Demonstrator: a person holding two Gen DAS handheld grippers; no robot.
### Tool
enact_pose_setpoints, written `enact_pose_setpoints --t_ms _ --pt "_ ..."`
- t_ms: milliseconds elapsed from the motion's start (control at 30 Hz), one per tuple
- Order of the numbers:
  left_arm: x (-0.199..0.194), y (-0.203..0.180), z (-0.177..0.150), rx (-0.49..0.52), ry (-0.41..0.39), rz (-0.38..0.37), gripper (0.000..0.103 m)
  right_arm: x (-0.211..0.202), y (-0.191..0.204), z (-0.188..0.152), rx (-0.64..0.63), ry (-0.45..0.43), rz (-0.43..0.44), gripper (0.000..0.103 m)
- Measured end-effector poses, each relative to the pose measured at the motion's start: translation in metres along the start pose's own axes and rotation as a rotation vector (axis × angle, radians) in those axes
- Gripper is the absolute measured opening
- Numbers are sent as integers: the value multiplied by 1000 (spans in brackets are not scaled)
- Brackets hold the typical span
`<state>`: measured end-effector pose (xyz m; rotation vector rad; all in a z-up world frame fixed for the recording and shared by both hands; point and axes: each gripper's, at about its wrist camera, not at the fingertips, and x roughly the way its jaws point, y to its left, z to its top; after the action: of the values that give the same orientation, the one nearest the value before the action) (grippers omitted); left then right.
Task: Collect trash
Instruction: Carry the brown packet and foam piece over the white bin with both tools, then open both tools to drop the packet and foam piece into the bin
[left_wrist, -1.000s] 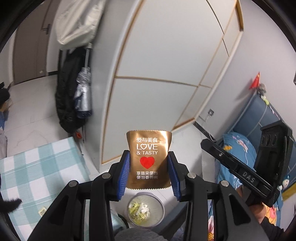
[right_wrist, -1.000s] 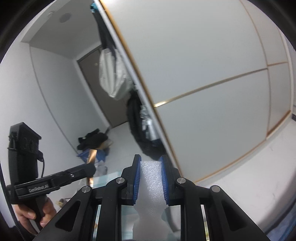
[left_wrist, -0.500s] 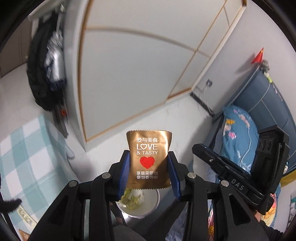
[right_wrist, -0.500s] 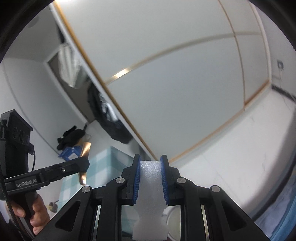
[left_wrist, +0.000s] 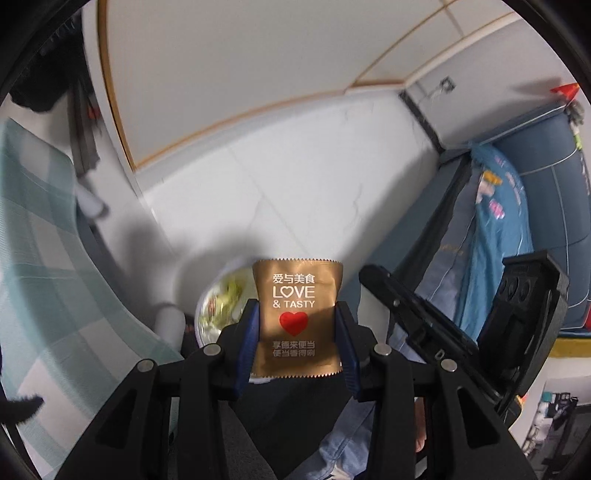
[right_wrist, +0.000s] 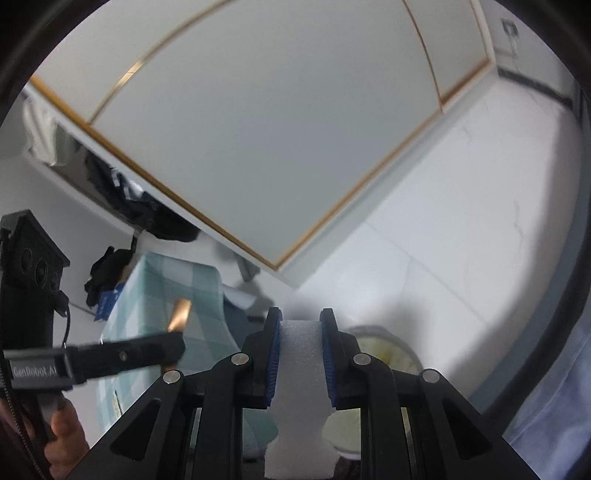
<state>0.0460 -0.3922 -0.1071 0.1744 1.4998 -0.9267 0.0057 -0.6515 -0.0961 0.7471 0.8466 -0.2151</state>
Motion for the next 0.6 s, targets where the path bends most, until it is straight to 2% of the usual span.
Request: enact_pose_setpoints --t_ms 167,400,600 --pt "22 8 6 -64 124 -31 34 23 -25 -8 106 31 -5 20" --pt "62 6 10 -55 249 38 34 53 -53 -25 245 87 -12 20" --pt "81 14 12 -101 323 46 34 71 -76 -40 351 130 -42 20"
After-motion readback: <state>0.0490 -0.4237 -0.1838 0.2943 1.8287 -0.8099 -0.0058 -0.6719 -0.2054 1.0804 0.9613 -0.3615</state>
